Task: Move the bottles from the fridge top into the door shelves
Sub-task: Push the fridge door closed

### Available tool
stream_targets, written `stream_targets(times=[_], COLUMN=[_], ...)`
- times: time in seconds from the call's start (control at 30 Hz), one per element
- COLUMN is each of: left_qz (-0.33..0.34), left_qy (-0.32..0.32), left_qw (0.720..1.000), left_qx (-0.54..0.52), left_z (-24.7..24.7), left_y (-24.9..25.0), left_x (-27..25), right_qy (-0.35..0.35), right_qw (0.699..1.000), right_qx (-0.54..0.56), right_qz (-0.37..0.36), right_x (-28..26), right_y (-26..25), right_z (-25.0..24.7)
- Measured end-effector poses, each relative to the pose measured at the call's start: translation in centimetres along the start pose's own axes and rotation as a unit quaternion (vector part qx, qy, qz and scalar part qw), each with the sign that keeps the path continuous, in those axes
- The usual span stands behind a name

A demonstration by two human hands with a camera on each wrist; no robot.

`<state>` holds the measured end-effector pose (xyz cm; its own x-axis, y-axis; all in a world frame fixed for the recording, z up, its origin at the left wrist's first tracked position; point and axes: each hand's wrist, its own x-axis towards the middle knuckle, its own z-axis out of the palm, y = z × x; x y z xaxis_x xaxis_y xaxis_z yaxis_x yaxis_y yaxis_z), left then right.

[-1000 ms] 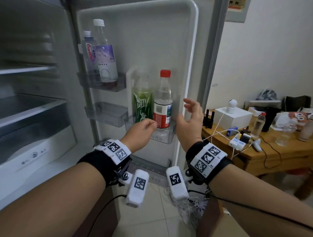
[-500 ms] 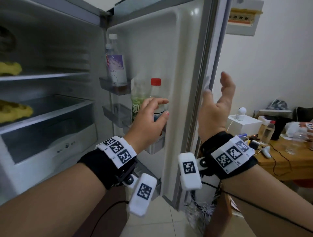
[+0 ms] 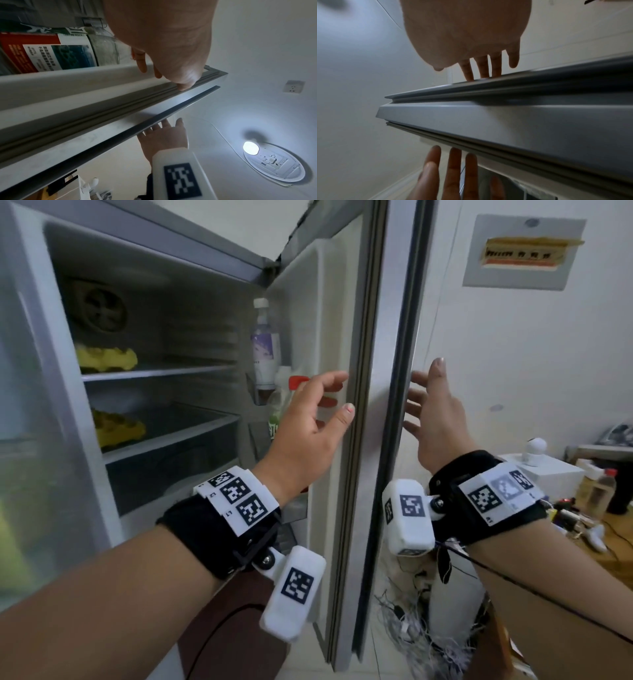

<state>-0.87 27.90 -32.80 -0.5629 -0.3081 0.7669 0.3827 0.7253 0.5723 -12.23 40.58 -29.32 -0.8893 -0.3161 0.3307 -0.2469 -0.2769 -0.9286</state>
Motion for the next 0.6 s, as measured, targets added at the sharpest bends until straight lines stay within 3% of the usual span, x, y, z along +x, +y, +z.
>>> stream_targets(times=[0.23,0.4,0.6], left_qz=[-0.017,-0.025,-0.038], left_qy=[0.028,0.054,0.115], left_qw=[0.999,0.997,0.989], left_qx=[0.037,0.054,0.088], left_z=[-3.2,-5.5,-8.0], left_y=[-0.1,-0.7,-1.4], left_x=[-1.2,-1.9,-2.7], right_qy=[-0.071,-0.079,-0.120], right_qw=[0.997,0.996,0.991], right_qx=[0.030,0.051,0.047], right_qz=[0.003,-0.008,-0.022], right_x=[-2.3,-3.7,-5.4], right_y=[0.5,1.2,1.9], right_z=[4.3,7.4,10.6])
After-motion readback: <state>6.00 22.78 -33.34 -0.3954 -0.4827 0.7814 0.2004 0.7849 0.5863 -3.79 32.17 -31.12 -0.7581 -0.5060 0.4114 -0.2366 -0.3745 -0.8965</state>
